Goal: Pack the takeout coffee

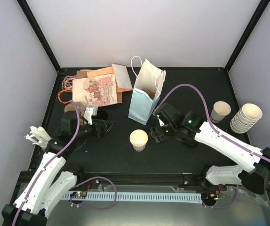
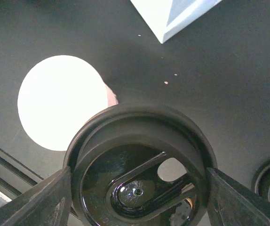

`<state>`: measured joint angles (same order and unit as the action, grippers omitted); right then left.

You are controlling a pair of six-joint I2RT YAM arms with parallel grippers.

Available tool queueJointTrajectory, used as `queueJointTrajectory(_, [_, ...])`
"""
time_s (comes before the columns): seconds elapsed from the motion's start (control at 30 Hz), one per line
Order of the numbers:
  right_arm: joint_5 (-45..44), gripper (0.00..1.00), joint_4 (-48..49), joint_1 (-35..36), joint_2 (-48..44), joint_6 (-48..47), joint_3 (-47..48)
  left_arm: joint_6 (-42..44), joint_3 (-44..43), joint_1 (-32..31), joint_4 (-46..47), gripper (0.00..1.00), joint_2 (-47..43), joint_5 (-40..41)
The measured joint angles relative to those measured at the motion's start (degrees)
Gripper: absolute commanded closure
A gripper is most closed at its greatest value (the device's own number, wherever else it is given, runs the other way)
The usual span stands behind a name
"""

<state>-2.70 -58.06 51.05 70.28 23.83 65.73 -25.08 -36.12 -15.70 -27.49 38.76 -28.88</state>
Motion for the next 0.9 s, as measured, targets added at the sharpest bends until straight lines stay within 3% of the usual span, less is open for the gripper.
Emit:
queueJointTrajectory(0.33, [-1.8,0.25,0.2,6.4,8.0,-1.8,6.6,-1.8,2.7,-1.5,4.5,0.01,2.8,-5.4])
queueJointTrajectory(0.9, [-3.7,0.25,-0.2,10.3,21.7,-6.1,13.3,-5.9,6.5,-4.2,12.2,0.15,8.0,-7.8])
